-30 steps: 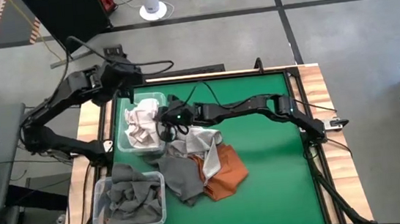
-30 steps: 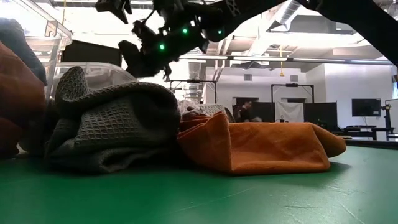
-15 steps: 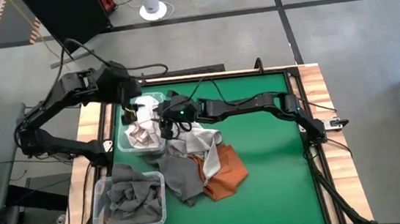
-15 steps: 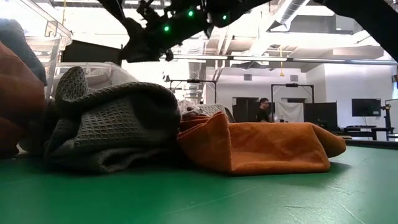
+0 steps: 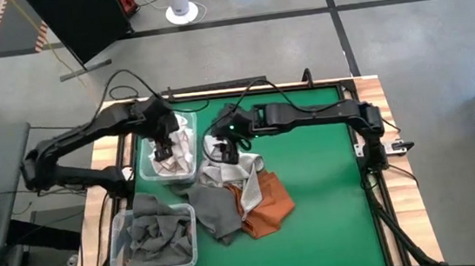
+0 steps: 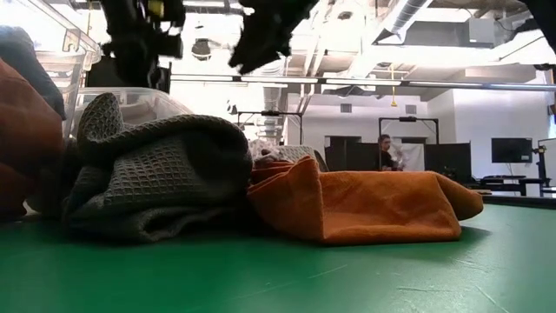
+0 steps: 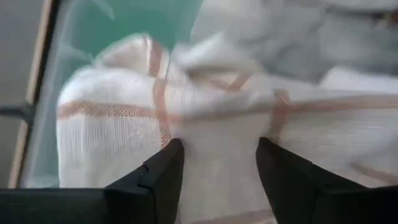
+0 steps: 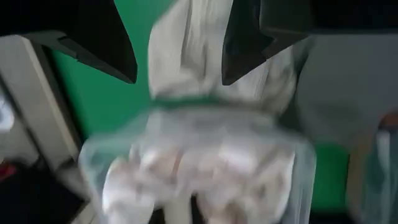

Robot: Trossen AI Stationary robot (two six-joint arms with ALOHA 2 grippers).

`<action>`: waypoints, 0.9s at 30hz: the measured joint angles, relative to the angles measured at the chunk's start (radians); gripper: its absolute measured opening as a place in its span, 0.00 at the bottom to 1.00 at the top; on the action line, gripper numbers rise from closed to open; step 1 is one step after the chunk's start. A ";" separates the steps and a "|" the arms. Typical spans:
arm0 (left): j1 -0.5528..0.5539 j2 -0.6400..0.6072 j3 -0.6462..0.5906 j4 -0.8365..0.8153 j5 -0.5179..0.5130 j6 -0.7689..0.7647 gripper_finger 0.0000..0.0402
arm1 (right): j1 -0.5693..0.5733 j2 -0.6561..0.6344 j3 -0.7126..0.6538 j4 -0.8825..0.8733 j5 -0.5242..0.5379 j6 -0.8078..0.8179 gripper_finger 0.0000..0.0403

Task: Sort towels by color in basket
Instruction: Put the white patterned towel into the top transparent bin

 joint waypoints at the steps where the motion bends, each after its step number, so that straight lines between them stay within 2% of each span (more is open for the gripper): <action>1: 0.015 0.001 -0.033 0.022 0.000 0.000 0.45 | 0.001 -0.008 0.000 -0.043 0.000 0.010 0.66; 9: 0.074 0.004 -0.243 0.155 0.008 0.008 0.27 | 0.032 -0.033 0.000 -0.191 0.005 0.044 0.66; 15: 0.074 0.046 -0.346 0.204 0.009 0.013 0.19 | 0.062 -0.035 0.000 -0.160 0.048 0.039 0.66; 19: 0.074 0.076 -0.324 0.173 0.007 0.025 0.17 | 0.065 -0.035 0.000 -0.152 0.051 0.039 0.66; 27: 0.071 0.039 -0.089 0.013 0.005 0.120 0.16 | 0.064 -0.080 0.000 -0.199 0.074 0.043 0.66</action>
